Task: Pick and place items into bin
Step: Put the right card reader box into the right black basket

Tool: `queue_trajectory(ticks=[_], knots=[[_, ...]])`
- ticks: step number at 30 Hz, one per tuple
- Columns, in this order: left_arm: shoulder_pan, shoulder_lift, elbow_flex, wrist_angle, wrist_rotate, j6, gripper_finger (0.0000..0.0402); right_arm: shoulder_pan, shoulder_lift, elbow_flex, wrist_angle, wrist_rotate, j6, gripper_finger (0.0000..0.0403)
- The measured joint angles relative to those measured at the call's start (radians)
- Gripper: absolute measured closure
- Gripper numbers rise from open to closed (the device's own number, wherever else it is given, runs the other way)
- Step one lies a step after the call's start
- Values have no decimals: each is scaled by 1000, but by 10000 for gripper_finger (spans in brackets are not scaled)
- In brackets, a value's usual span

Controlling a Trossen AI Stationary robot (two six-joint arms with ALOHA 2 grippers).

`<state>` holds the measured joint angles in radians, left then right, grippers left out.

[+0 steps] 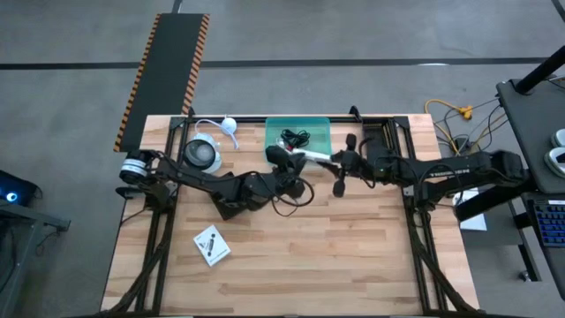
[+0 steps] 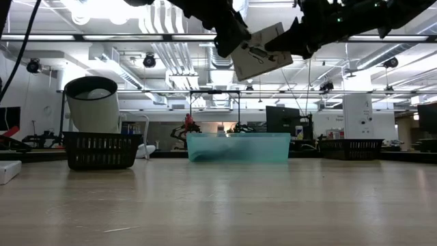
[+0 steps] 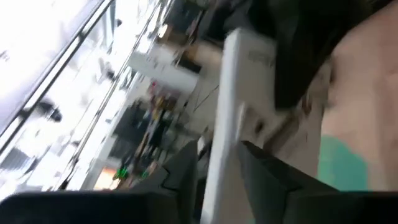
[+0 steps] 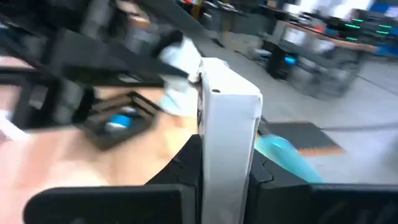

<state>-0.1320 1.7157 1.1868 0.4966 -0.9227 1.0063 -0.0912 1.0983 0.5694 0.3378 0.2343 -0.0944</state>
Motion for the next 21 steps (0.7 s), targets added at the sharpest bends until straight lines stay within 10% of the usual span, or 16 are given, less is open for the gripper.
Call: queue_trajectory(ticks=[9,21], knots=[[-69,-39,-39,-24,-229,-4,246,-3,-110,0,-158,211,6,368],[-94,-133,-183,-15,-287,-99,244,-34,-287,-1,-417,396,102,368]])
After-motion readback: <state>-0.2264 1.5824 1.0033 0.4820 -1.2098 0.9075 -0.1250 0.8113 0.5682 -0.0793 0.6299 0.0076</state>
